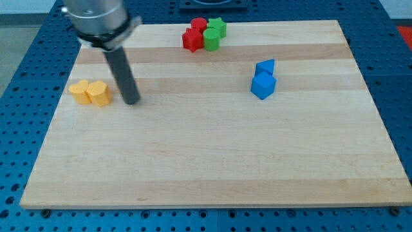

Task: Push the blue cube slightly left and up

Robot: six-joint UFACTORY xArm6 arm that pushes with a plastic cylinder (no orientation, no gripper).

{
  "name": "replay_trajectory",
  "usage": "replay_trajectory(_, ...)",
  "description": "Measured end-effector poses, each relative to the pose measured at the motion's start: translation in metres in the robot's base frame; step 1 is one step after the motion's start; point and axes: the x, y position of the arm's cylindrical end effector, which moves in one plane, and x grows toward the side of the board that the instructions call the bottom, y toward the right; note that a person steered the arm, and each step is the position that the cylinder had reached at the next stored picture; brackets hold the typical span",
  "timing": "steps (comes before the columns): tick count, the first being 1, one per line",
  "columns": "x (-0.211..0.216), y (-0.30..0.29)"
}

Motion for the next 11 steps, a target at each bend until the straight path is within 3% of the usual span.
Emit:
replay_trajectory(3, 0.009, 0.233)
replay_trajectory(5, 0.001, 0.311)
replay_trajectory(11, -0.028, 0.228)
